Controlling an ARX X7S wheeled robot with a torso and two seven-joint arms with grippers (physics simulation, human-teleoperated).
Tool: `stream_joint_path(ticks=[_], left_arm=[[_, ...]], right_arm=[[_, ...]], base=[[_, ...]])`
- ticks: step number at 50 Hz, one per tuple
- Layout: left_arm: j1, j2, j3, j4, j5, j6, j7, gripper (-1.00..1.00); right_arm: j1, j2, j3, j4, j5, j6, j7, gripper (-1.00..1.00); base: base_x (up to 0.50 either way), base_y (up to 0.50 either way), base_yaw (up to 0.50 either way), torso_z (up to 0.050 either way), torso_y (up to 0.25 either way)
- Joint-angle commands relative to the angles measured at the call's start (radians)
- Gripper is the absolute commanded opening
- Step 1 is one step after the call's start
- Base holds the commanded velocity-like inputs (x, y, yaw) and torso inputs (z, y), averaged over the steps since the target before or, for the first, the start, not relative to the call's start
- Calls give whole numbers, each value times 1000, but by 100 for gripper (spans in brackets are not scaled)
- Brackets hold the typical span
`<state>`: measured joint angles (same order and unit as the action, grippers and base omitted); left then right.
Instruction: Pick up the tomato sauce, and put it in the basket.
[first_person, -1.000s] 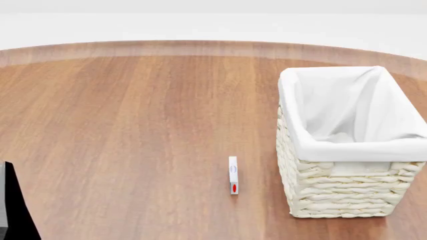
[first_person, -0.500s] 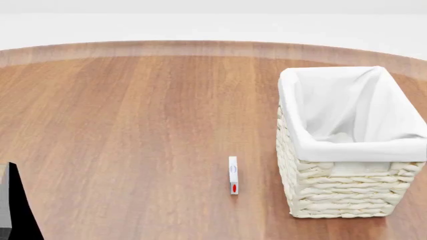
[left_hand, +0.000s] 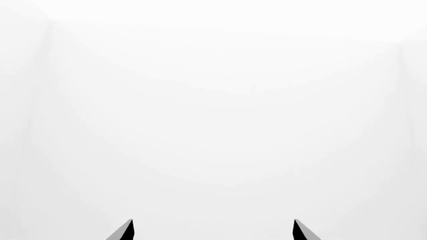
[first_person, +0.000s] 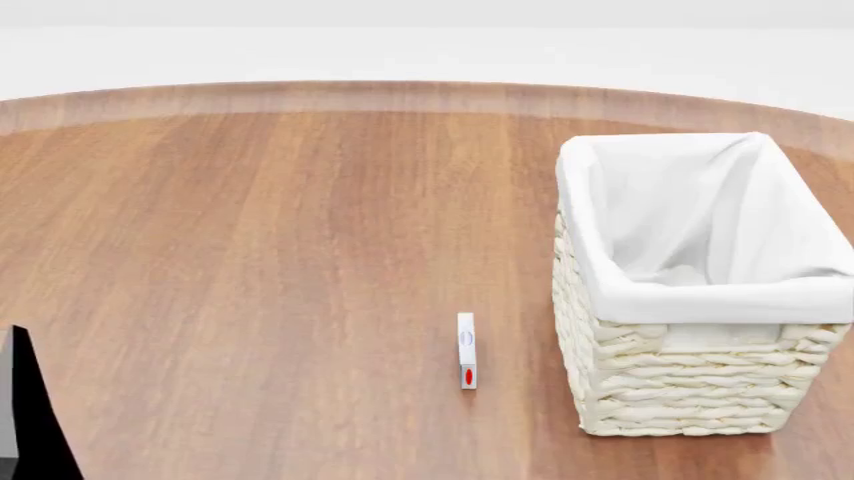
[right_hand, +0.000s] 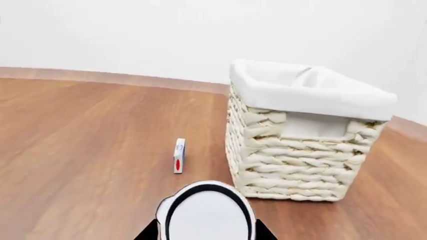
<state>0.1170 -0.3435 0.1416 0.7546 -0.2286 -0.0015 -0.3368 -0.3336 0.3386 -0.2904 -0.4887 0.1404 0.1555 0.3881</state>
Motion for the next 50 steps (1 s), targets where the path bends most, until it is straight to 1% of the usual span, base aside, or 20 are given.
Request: stream_joint_path(ticks=[1, 4, 13, 19, 28, 37, 40, 50], left_arm=[[6, -4, 2, 6, -2, 5, -4, 100], [6, -7, 0, 12, -5, 3, -7, 100], [9, -9, 4, 15, 0, 1, -13, 100], [7, -11, 5, 10, -2, 2, -14, 100], [8, -14, 10, 15, 0, 1, -17, 100], [15, -21, 9, 31, 5, -2, -24, 100], [18, -23, 7, 34, 6, -3, -27, 100], [18, -28, 8, 42, 10, -8, -34, 100]], right_arm=[[70, 32, 9, -135, -83, 77, 17, -100], [147, 32, 11, -163, -94, 105, 10, -100], [273, 30, -11, -223, -116, 151, -13, -100], [356, 22, -10, -202, -128, 147, -17, -100], [503, 24, 5, -193, -153, 189, -26, -100], [702, 38, 9, -84, -176, 194, -61, -100], [741, 40, 15, -47, -177, 185, -66, -100], [916, 35, 29, 193, -166, 119, -90, -100]], base=[[0, 0, 0, 0, 0], [0, 0, 0, 0, 0], [0, 0, 0, 0, 0], [0, 0, 0, 0, 0], [0, 0, 0, 0, 0], [0, 0, 0, 0, 0], [0, 0, 0, 0, 0], [0, 0, 0, 0, 0]])
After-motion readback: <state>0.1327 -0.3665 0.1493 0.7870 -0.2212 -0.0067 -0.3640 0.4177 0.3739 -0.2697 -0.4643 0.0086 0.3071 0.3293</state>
